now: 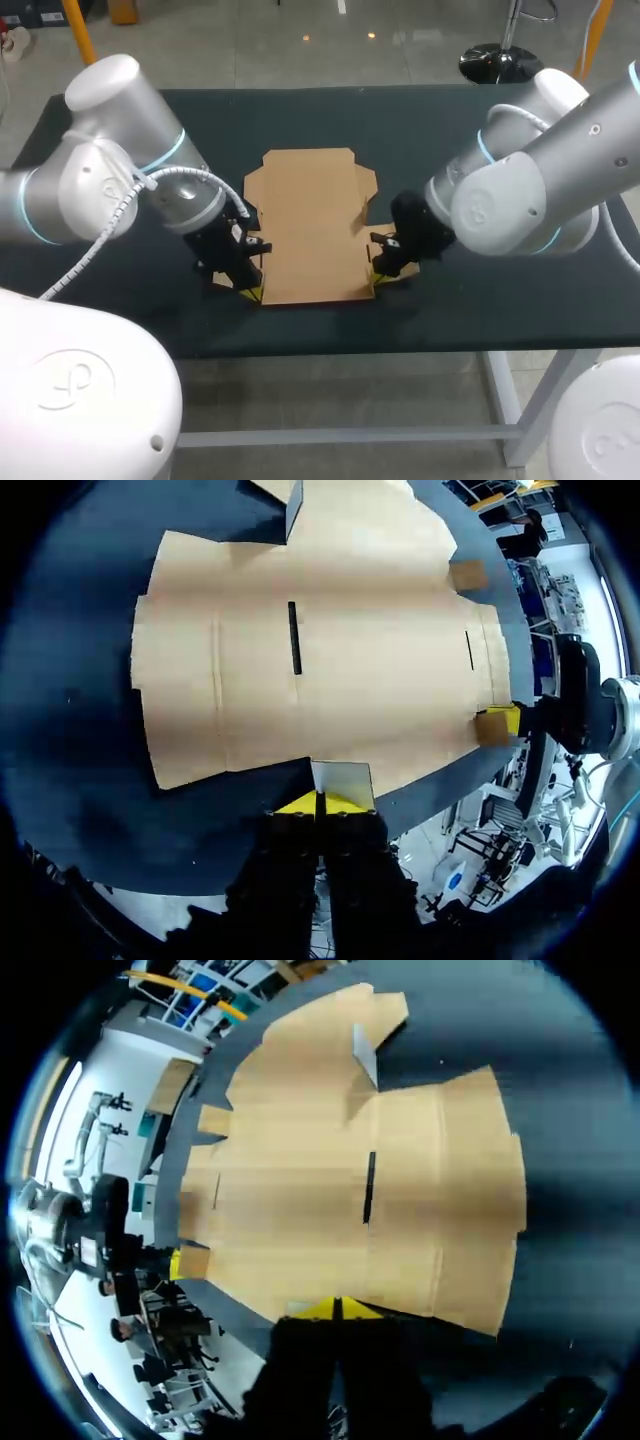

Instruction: Assemble the packaging by folding the flat box into shape, placing the metal phone stand inside, and closing the box properly

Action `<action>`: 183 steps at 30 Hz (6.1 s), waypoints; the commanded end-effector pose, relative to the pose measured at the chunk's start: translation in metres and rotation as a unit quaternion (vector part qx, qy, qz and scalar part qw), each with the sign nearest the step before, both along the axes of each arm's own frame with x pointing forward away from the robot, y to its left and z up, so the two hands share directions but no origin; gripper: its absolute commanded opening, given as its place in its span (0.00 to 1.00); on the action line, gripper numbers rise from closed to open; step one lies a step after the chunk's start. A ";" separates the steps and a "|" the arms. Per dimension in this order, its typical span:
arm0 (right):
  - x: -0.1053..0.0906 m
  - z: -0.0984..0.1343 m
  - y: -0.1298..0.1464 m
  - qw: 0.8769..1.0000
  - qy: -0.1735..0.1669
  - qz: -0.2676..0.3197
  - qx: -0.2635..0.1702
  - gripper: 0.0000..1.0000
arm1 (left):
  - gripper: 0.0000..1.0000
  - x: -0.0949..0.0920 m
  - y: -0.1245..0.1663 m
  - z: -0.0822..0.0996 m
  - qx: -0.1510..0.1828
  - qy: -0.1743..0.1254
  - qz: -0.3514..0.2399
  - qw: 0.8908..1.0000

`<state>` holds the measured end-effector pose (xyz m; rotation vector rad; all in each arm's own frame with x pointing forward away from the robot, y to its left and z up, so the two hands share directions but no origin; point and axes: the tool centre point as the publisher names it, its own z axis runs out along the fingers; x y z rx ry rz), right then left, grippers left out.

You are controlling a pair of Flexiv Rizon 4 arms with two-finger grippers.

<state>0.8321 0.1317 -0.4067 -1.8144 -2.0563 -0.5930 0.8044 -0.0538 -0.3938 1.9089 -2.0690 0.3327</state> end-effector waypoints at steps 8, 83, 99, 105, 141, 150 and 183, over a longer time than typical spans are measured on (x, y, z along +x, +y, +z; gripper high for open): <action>-0.002 0.001 0.005 1.000 -0.002 -0.001 -0.009 0.00 | 0.00 0.001 -0.013 0.000 0.011 0.002 -0.007 1.000; -0.025 -0.025 0.028 0.999 -0.038 0.026 0.001 0.00 | 0.00 -0.001 -0.029 -0.031 0.001 -0.010 0.029 1.000; -0.023 -0.017 0.021 0.998 -0.054 0.021 0.009 0.00 | 0.00 -0.005 -0.024 -0.019 -0.010 -0.024 0.033 0.999; -0.012 0.006 0.007 0.997 -0.065 0.015 0.050 0.00 | 0.00 -0.002 -0.020 0.006 -0.034 -0.047 0.032 0.998; 0.055 0.100 -0.062 0.988 -0.058 -0.018 0.145 1.00 | 1.00 0.033 0.021 0.090 -0.130 -0.063 -0.001 0.989; 0.055 0.100 -0.062 0.988 -0.058 -0.018 0.145 1.00 | 1.00 0.033 0.021 0.090 -0.130 -0.063 -0.001 0.989; 0.159 0.077 -0.085 0.962 -0.026 0.000 0.271 1.00 | 1.00 0.147 0.034 0.118 -0.173 -0.012 -0.090 0.981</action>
